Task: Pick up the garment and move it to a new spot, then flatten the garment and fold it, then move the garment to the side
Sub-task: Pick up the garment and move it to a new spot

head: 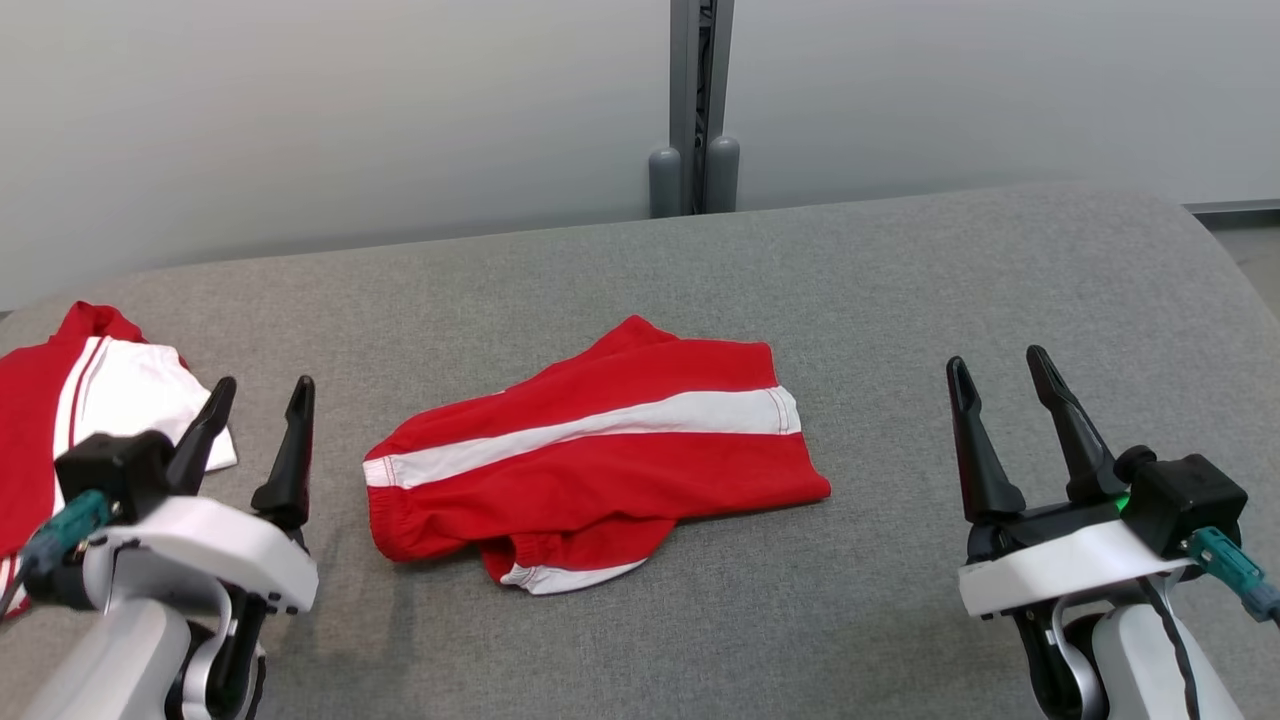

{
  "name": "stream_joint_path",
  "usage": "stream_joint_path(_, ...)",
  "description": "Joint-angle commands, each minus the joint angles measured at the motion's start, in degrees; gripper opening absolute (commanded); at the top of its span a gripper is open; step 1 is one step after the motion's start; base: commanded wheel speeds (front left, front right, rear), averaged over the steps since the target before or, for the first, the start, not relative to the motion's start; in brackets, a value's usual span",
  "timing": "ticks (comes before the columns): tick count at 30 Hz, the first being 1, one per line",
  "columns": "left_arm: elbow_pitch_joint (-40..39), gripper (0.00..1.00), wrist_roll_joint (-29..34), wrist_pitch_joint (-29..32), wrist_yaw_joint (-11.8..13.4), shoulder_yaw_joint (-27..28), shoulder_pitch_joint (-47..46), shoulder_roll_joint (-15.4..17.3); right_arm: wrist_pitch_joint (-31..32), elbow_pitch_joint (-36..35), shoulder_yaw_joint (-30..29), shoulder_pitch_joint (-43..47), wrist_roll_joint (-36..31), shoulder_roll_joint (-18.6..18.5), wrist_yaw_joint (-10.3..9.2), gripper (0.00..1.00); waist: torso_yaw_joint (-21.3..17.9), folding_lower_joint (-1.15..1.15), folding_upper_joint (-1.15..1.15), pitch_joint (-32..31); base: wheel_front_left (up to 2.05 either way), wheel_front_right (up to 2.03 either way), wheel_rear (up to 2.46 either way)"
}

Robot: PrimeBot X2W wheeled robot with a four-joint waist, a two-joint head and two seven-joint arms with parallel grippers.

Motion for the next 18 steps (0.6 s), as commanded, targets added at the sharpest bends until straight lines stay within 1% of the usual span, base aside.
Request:
stream_joint_path(1, -1.9, 1.00, 0.3, -1.5, 2.0, 1.1, 2.4, 0.5, -0.3, -0.5, 0.0, 0.9, -0.4, -0.5, 0.13, 1.00, 0.0, 0.00, 0.00, -0.5, 0.00, 0.00, 0.00)
stream_joint_path(4, -5.6, 1.00, 1.0, -3.7, 4.7, 2.3, 5.8, 0.5, -0.3, -0.8, -0.1, 1.8, -0.6, -0.4, 0.13, 1.00, 0.0, 0.00, 0.00, -1.1, 0.00, 0.00, 0.00)
stream_joint_path(6, -7.7, 1.00, 1.8, -4.8, 6.1, 2.9, 7.9, 0.0, -0.3, -1.0, -0.4, 2.4, -0.9, -0.4, 0.13, 1.00, 0.2, 0.00, 0.00, -1.5, 0.00, 0.00, 0.00)
stream_joint_path(7, -9.2, 1.00, 2.3, -5.6, 7.3, 3.6, 10.2, -1.2, -0.3, -1.2, -0.6, 3.0, -1.2, -0.4, 0.13, 1.00, 0.2, 0.00, 0.00, -1.7, 0.00, 0.00, 0.00)
stream_joint_path(12, -11.8, 1.00, 5.4, -6.2, 10.3, 7.3, 14.8, -3.9, -0.3, -2.3, -0.9, 3.9, -1.6, -0.4, 0.13, 1.00, 0.5, 0.00, 0.00, -1.9, 0.00, 0.00, 0.00)
stream_joint_path(16, -15.0, 1.00, 11.4, -6.2, 10.6, 11.6, 17.7, -6.5, -0.3, -2.6, -1.4, 4.9, -1.9, -0.4, 0.13, 1.00, 0.5, 0.00, 0.00, -1.8, 0.00, 0.00, 0.00)
stream_joint_path(17, -15.0, 1.00, 11.4, -6.2, 10.6, 11.6, 17.7, -6.5, -0.3, -2.6, -1.4, 4.9, -1.9, -0.4, 0.13, 1.00, 0.5, 0.00, 0.00, -1.8, 0.00, 0.00, 0.00)
stream_joint_path(18, -15.7, 1.00, 12.7, -6.2, 10.4, 12.6, 18.5, -7.3, -0.3, -2.5, -1.7, 5.0, -1.8, -0.4, 0.13, 1.00, 0.5, 0.00, 0.00, -1.8, 0.00, 0.00, 0.00)
